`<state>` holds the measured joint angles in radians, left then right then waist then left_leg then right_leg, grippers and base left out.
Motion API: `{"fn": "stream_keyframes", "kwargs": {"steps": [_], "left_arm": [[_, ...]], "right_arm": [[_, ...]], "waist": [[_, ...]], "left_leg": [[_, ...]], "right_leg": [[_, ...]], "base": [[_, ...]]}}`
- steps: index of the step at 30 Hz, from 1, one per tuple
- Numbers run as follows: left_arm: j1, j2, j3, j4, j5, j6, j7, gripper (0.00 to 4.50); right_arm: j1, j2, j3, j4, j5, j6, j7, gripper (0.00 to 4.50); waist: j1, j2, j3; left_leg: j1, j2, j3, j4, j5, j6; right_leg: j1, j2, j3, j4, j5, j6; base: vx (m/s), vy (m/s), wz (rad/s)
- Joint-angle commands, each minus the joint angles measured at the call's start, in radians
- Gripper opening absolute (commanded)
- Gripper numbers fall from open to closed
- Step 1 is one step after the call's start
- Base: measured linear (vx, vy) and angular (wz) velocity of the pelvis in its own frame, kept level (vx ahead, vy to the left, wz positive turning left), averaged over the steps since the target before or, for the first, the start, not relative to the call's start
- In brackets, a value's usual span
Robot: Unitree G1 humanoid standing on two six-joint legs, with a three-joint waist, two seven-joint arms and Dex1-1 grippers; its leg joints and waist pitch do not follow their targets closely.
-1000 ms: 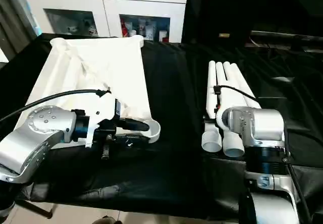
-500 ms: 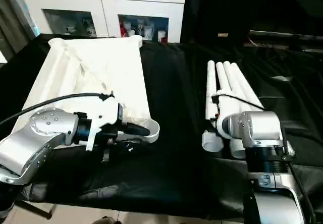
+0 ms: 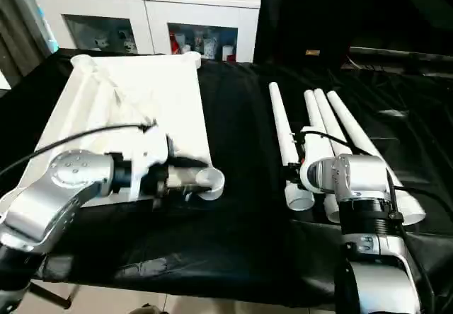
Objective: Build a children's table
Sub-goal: Pick table leg
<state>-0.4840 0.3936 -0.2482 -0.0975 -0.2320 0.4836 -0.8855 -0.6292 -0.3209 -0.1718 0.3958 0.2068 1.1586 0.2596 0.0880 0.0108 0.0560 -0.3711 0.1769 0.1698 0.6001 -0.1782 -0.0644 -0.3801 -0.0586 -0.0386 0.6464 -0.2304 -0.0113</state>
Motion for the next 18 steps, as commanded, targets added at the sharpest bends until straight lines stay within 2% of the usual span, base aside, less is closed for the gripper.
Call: {"fn": "stream_keyframes", "kwargs": {"steps": [1,2,3,4,6,7,8,9,11,13,14,15,18], "left_arm": [[-0.034,-0.023,0.032,0.045,-0.013,0.035,0.050,3.19],[-0.078,-0.074,0.073,0.108,-0.069,0.118,0.076,3.19],[-0.114,-0.130,0.129,0.152,-0.145,0.198,0.100,3.22],[-0.140,-0.171,0.177,0.183,-0.206,0.270,0.121,3.24],[-0.186,-0.238,0.255,0.238,-0.312,0.349,0.153,3.47],[-0.199,-0.256,0.274,0.255,-0.340,0.356,0.159,3.60],[-0.199,-0.256,0.274,0.255,-0.340,0.356,0.159,3.66],[-0.237,-0.300,0.316,0.293,-0.406,0.378,0.174,3.76],[-0.259,-0.329,0.338,0.309,-0.441,0.402,0.184,3.84],[-0.279,-0.354,0.359,0.321,-0.461,0.426,0.194,4.09],[-0.306,-0.388,0.387,0.336,-0.489,0.461,0.198,4.16],[-0.308,-0.392,0.390,0.336,-0.497,0.467,0.195,4.23],[-0.323,-0.417,0.408,0.331,-0.541,0.498,0.205,4.48]], "right_arm": [[0.020,0.018,-0.033,-0.022,0.040,-0.076,0.022,1.96],[0.047,0.040,-0.077,-0.068,0.087,-0.201,0.074,1.96],[0.082,0.048,-0.094,-0.115,0.126,-0.287,0.148,1.96],[0.104,0.047,-0.103,-0.146,0.160,-0.288,0.206,1.96],[0.134,0.055,-0.142,-0.203,0.253,-0.260,0.324,1.94],[0.140,0.059,-0.156,-0.220,0.283,-0.253,0.360,1.93],[0.140,0.059,-0.156,-0.220,0.283,-0.253,0.360,1.93],[0.191,0.059,-0.166,-0.321,0.373,-0.254,0.491,1.93],[0.215,0.059,-0.171,-0.369,0.426,-0.242,0.543,1.93],[0.228,0.057,-0.170,-0.390,0.460,-0.240,0.566,1.93],[0.247,0.043,-0.156,-0.411,0.495,-0.250,0.602,1.93],[0.250,0.040,-0.154,-0.417,0.501,-0.249,0.609,1.93],[0.266,0.024,-0.147,-0.445,0.528,-0.240,0.654,1.93]], "waist": [[-0.001,-0.002,-0.065],[0.001,-0.003,-0.065],[0.008,-0.002,-0.070],[0.007,-0.006,-0.072],[0.014,-0.005,-0.076],[0.017,-0.004,-0.076],[0.016,-0.009,-0.076],[0.017,-0.003,-0.075],[0.023,-0.003,-0.076],[0.022,0.000,-0.075],[0.020,-0.001,-0.074],[0.023,-0.002,-0.071],[0.029,-0.009,-0.068]], "left_leg": [[0.014,0.039,-0.009,-0.066,-0.149,-0.057],[0.012,0.037,-0.003,-0.064,-0.147,-0.046],[0.013,0.037,-0.006,-0.060,-0.137,-0.037],[0.007,0.035,-0.005,-0.059,-0.119,-0.025],[0.002,0.032,-0.007,-0.051,-0.057,0.030],[0.001,0.034,-0.009,-0.050,-0.048,0.046],[-0.003,0.034,-0.011,-0.050,-0.031,0.068],[-0.001,0.035,-0.007,-0.047,-0.043,0.083],[-0.001,0.038,-0.011,-0.047,-0.046,0.105],[0.000,0.041,-0.013,-0.049,-0.045,0.107],[0.001,0.041,-0.010,-0.048,-0.055,0.099],[0.003,0.044,-0.012,-0.051,-0.066,0.090],[0.002,0.041,-0.010,-0.052,-0.081,0.076]], "right_leg": [[0.044,-0.073,0.048,-0.085,-0.073,-0.191],[0.042,-0.073,0.051,-0.086,-0.061,-0.186],[0.045,-0.077,0.048,-0.082,-0.037,-0.199],[0.051,-0.074,0.046,-0.078,-0.005,-0.207],[0.056,-0.072,0.042,-0.066,0.116,-0.259],[0.055,-0.073,0.041,-0.068,0.131,-0.266],[0.057,-0.073,0.039,-0.066,0.148,-0.273],[0.054,-0.072,0.040,-0.070,0.142,-0.276],[0.058,-0.075,0.037,-0.072,0.135,-0.275],[0.054,-0.076,0.036,-0.074,0.113,-0.274],[0.053,-0.075,0.036,-0.078,0.086,-0.276],[0.052,-0.077,0.036,-0.081,0.054,-0.275],[0.054,-0.079,0.036,-0.087,-0.010,-0.261]], "base": [[0.000,0.000,0.00],[0.000,0.000,0.00],[0.000,0.000,0.00],[0.000,0.000,0.00],[0.000,0.000,0.00],[0.000,0.000,0.00],[0.000,0.000,0.00],[0.000,0.000,0.00],[0.000,0.000,0.00],[0.000,0.000,0.00],[0.000,0.000,0.00],[0.000,0.000,0.00],[0.000,0.000,0.00]]}}
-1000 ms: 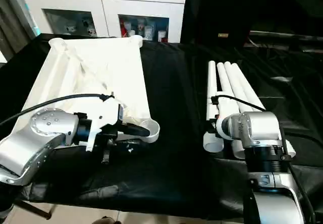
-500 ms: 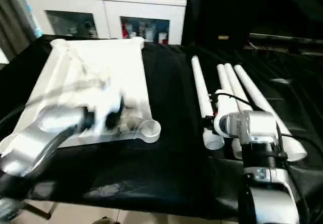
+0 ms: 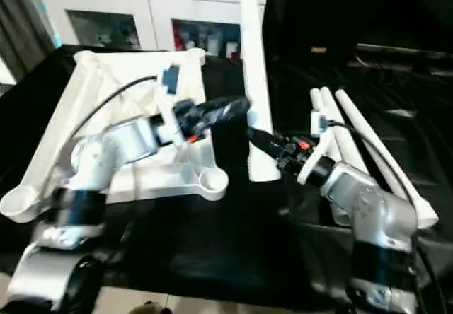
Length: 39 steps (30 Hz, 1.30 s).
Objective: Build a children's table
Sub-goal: Pick table leg
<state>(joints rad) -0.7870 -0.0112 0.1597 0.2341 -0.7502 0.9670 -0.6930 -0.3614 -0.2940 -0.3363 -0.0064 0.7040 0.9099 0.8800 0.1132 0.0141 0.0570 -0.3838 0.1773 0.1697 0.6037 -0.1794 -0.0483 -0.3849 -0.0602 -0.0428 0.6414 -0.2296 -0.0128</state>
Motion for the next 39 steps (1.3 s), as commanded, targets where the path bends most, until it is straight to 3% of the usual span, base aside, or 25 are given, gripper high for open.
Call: {"fn": "stream_keyframes", "kwargs": {"steps": [1,5,8,15,22,25,31,35,39], "left_arm": [[-0.023,-0.022,0.003,-0.007,-0.038,0.015,0.026,4.48],[-0.026,-0.040,0.031,-0.037,-0.084,0.042,0.053,4.50],[-0.027,-0.040,0.033,-0.051,-0.084,0.062,0.058,4.50],[-0.003,-0.009,-0.075,-0.004,0.061,0.004,0.125,4.50],[-0.012,-0.026,-0.039,-0.014,0.049,-0.009,0.165,4.50],[-0.023,-0.048,0.013,-0.033,0.005,0.005,0.204,4.15],[-0.027,-0.078,0.041,-0.047,-0.017,0.014,0.262,3.63],[-0.020,-0.105,0.031,-0.067,-0.011,0.023,0.300,3.28],[-0.011,-0.110,-0.010,-0.072,0.047,-0.003,0.338,3.01]], "right_arm": [[0.002,-0.007,0.020,-0.048,0.034,0.013,0.048,1.93],[0.011,-0.012,0.034,-0.051,0.047,0.006,0.059,1.93],[0.010,-0.017,0.044,-0.048,0.064,0.000,0.066,1.93],[0.012,-0.025,0.060,-0.069,0.058,-0.009,0.077,1.91],[0.019,-0.041,0.093,-0.068,0.027,-0.044,0.055,1.91],[0.017,-0.048,0.133,-0.057,-0.042,-0.095,0.019,1.91],[0.012,-0.044,0.185,-0.032,-0.114,-0.147,-0.016,1.91],[0.000,-0.035,0.213,-0.002,-0.155,-0.175,-0.052,1.91],[-0.021,-0.029,0.238,0.030,-0.198,-0.210,-0.088,1.91]], "waist": [[0.004,-0.016,-0.068],[0.005,-0.016,-0.069],[0.005,-0.015,-0.070],[0.004,-0.011,-0.070],[0.004,-0.010,-0.072],[0.001,-0.010,-0.071],[-0.001,-0.009,-0.071],[-0.001,-0.009,-0.072],[-0.003,-0.008,-0.072]], "left_leg": [[0.013,0.040,-0.010,-0.056,-0.081,0.060],[0.010,0.040,-0.012,-0.058,-0.061,0.057],[0.010,0.040,-0.013,-0.057,-0.050,0.062],[0.013,0.044,-0.016,-0.060,-0.054,0.059],[0.011,0.043,-0.015,-0.058,-0.046,0.055],[0.009,0.042,-0.014,-0.058,-0.054,0.046],[0.011,0.043,-0.015,-0.058,-0.060,0.051],[0.011,0.043,-0.015,-0.057,-0.051,0.056],[0.011,0.044,-0.015,-0.057,-0.052,0.061]], "right_leg": [[0.058,-0.077,0.041,-0.084,-0.023,-0.254],[0.057,-0.077,0.040,-0.086,-0.040,-0.229],[0.057,-0.078,0.039,-0.084,-0.024,-0.232],[0.056,-0.076,0.039,-0.087,-0.022,-0.200],[0.057,-0.078,0.039,-0.083,0.024,-0.228],[0.057,-0.079,0.038,-0.083,0.018,-0.234],[0.057,-0.077,0.040,-0.085,0.005,-0.226],[0.058,-0.077,0.039,-0.084,0.026,-0.230],[0.057,-0.077,0.040,-0.084,0.040,-0.230]], "base": [[0.000,0.000,0.00],[0.000,0.000,0.00],[0.000,0.000,0.00],[0.000,0.000,0.00],[0.000,0.000,0.00],[0.000,0.000,0.00],[0.000,0.000,0.00],[0.000,0.000,0.00],[0.000,0.000,0.00]]}}
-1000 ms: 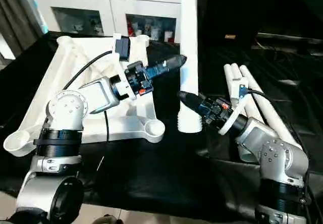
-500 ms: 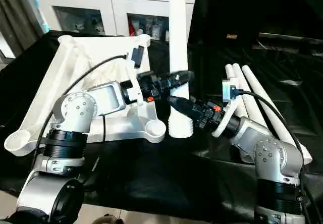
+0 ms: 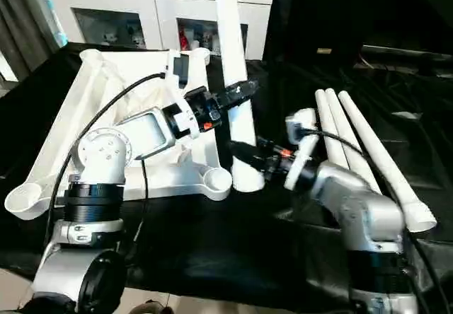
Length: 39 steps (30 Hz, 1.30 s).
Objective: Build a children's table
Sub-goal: Pick table leg
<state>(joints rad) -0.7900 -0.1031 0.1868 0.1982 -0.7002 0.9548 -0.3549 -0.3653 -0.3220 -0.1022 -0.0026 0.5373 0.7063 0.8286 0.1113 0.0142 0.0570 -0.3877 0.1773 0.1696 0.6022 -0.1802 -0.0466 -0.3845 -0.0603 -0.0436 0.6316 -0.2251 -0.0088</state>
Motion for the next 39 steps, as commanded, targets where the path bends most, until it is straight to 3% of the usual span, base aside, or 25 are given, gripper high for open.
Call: {"fn": "stream_keyframes", "kwargs": {"steps": [1,4,11,23,26,27,28,29,35,37,39], "left_arm": [[-0.011,-0.013,-0.048,-0.028,0.021,-0.009,0.015,2.84],[-0.029,-0.007,-0.046,0.015,0.076,-0.064,0.075,2.64],[-0.046,-0.021,-0.023,0.053,0.102,-0.110,0.127,1.98],[-0.031,-0.043,-0.040,0.052,0.096,-0.131,0.118,1.89],[-0.016,-0.043,-0.046,0.034,0.090,-0.121,0.102,1.89],[-0.013,-0.040,-0.048,0.030,0.091,-0.123,0.096,1.89],[-0.010,-0.033,-0.049,0.028,0.092,-0.129,0.089,1.89],[-0.009,-0.029,-0.049,0.028,0.092,-0.134,0.081,1.89],[-0.008,0.047,-0.089,0.024,0.098,-0.168,-0.058,1.87],[-0.020,0.142,-0.122,0.017,0.077,-0.158,-0.236,1.86],[-0.026,0.171,-0.128,0.018,0.065,-0.153,-0.297,1.86]], "right_arm": [[-0.021,-0.001,0.008,0.033,-0.043,-0.017,-0.042,1.90],[-0.026,0.000,0.024,0.038,-0.072,-0.048,-0.062,1.90],[-0.021,0.005,0.037,0.032,-0.084,-0.070,-0.081,1.90],[-0.014,-0.001,0.053,0.019,-0.084,-0.085,-0.076,1.90],[-0.013,-0.001,0.062,0.013,-0.083,-0.086,-0.070,1.90],[-0.013,-0.002,0.068,0.008,-0.083,-0.088,-0.064,1.90],[-0.015,0.001,0.071,0.005,-0.080,-0.086,-0.062,1.90],[-0.017,0.004,0.069,0.005,-0.074,-0.082,-0.061,2.46],[-0.030,-0.006,0.053,-0.003,-0.026,-0.056,-0.019,3.02],[-0.028,-0.055,0.029,-0.029,0.053,-0.014,0.086,3.05],[-0.032,-0.077,0.029,-0.035,0.078,0.016,0.121,3.05]], "waist": [[-0.001,-0.007,-0.072],[-0.002,-0.004,-0.072],[-0.003,-0.002,-0.074],[-0.005,-0.002,-0.073],[-0.004,-0.005,-0.073],[-0.005,-0.011,-0.072],[-0.004,-0.009,-0.072],[-0.004,-0.011,-0.072],[-0.004,-0.009,-0.072],[-0.002,-0.006,-0.071],[-0.002,-0.007,-0.071]], "left_leg": [[0.015,0.045,-0.016,-0.056,-0.052,0.059],[0.015,0.045,-0.017,-0.056,-0.050,0.057],[0.015,0.043,-0.017,-0.055,-0.057,0.055],[0.015,0.044,-0.017,-0.055,-0.059,0.063],[0.015,0.044,-0.016,-0.054,-0.050,0.070],[0.014,0.044,-0.015,-0.055,-0.056,0.072],[0.014,0.044,-0.015,-0.055,-0.056,0.071],[0.014,0.044,-0.015,-0.055,-0.055,0.072],[0.016,0.045,-0.015,-0.057,-0.051,0.076],[0.018,0.044,-0.014,-0.058,-0.062,0.080],[0.018,0.045,-0.014,-0.057,-0.056,0.076]], "right_leg": [[0.057,-0.076,0.040,-0.074,0.034,-0.232],[0.056,-0.075,0.041,-0.074,0.048,-0.230],[0.060,-0.075,0.041,-0.073,0.070,-0.236],[0.059,-0.076,0.041,-0.072,0.071,-0.247],[0.059,-0.076,0.041,-0.070,0.079,-0.250],[0.059,-0.076,0.041,-0.073,0.070,-0.248],[0.060,-0.078,0.041,-0.071,0.065,-0.249],[0.060,-0.078,0.041,-0.072,0.054,-0.247],[0.055,-0.076,0.042,-0.072,0.035,-0.232],[0.055,-0.075,0.042,-0.073,0.016,-0.228],[0.056,-0.075,0.042,-0.069,0.030,-0.234]], "base": [[0.000,0.000,0.00],[0.000,0.000,0.00],[0.000,0.000,0.00],[0.000,0.000,0.00],[0.000,0.000,0.00],[0.000,0.000,0.00],[0.000,0.000,0.00],[0.000,0.000,0.00],[0.000,0.000,0.00],[0.000,0.000,0.00],[0.000,0.000,0.00]]}}
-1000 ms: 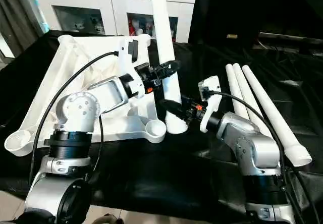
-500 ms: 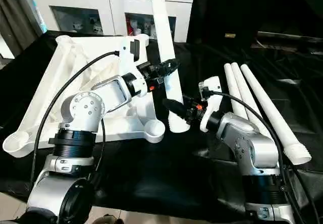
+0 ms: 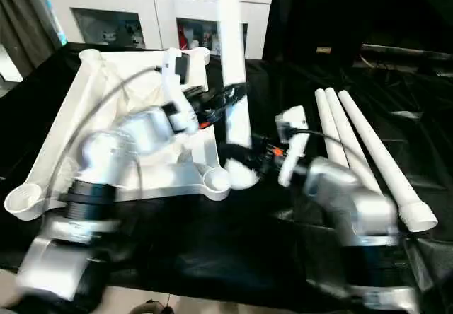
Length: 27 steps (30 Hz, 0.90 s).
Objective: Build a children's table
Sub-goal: Pick table leg
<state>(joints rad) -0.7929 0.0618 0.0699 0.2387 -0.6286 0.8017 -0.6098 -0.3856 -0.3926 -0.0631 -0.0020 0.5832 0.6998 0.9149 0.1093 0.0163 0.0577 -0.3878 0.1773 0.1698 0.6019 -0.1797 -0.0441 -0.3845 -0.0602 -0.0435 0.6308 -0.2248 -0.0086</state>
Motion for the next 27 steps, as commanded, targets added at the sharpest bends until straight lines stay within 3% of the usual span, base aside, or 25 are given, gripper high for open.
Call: {"fn": "stream_keyframes", "kwargs": {"steps": [1,4,10,11,14,15,19,27], "left_arm": [[-0.023,0.006,-0.011,-0.023,-0.006,0.000,-0.042,1.86],[-0.020,0.087,-0.043,-0.071,-0.082,0.031,-0.276,1.86],[-0.026,0.115,-0.058,-0.104,-0.141,0.035,-0.415,1.86],[-0.026,0.115,-0.058,-0.104,-0.141,0.035,-0.415,1.86],[-0.037,0.104,-0.052,-0.101,-0.156,0.041,-0.424,1.86],[-0.040,0.105,-0.051,-0.101,-0.159,0.043,-0.431,1.86],[-0.044,0.108,-0.047,-0.097,-0.167,0.053,-0.443,1.86],[-0.042,0.094,-0.034,-0.083,-0.154,0.040,-0.406,1.86]], "right_arm": [[-0.012,-0.006,-0.010,-0.036,0.032,0.023,0.035,3.05],[-0.033,-0.051,-0.012,-0.032,0.088,0.090,0.109,3.05],[-0.049,-0.075,0.004,-0.033,0.141,0.140,0.161,3.05],[-0.049,-0.075,0.004,-0.033,0.141,0.140,0.161,2.77],[-0.050,-0.080,0.016,-0.034,0.150,0.165,0.170,2.70],[-0.050,-0.082,0.021,-0.035,0.152,0.171,0.176,2.39],[-0.048,-0.085,0.030,-0.037,0.152,0.174,0.182,2.10],[-0.060,-0.058,0.026,-0.024,0.120,0.123,0.116,1.94]], "waist": [[-0.001,-0.008,-0.072],[0.001,-0.014,-0.074],[-0.001,-0.015,-0.071],[0.001,-0.018,-0.071],[0.002,-0.018,-0.073],[0.003,-0.018,-0.073],[0.004,-0.018,-0.075],[0.003,-0.017,-0.076]], "left_leg": [[0.018,0.047,-0.014,-0.057,-0.056,0.072],[0.018,0.045,-0.012,-0.057,-0.041,0.080],[0.020,0.047,-0.009,-0.057,-0.054,0.072],[0.019,0.046,-0.008,-0.056,-0.052,0.071],[0.018,0.046,-0.009,-0.056,-0.042,0.068],[0.018,0.046,-0.009,-0.055,-0.040,0.068],[0.017,0.045,-0.009,-0.054,-0.029,0.071],[0.017,0.045,-0.009,-0.053,-0.027,0.066]], "right_leg": [[0.054,-0.076,0.042,-0.067,0.038,-0.238],[0.055,-0.079,0.041,-0.064,0.036,-0.252],[0.053,-0.079,0.041,-0.064,0.024,-0.265],[0.054,-0.079,0.042,-0.065,0.019,-0.263],[0.054,-0.079,0.041,-0.063,0.018,-0.259],[0.054,-0.079,0.041,-0.063,0.022,-0.258],[0.054,-0.078,0.041,-0.061,0.039,-0.256],[0.053,-0.078,0.040,-0.060,0.041,-0.258]], "base": [[0.000,0.000,0.00],[0.000,0.000,0.00],[0.000,0.000,0.00],[0.000,0.000,0.00],[0.000,0.000,0.00],[0.000,0.000,0.00],[0.000,0.000,0.00],[0.000,0.000,0.00]]}}
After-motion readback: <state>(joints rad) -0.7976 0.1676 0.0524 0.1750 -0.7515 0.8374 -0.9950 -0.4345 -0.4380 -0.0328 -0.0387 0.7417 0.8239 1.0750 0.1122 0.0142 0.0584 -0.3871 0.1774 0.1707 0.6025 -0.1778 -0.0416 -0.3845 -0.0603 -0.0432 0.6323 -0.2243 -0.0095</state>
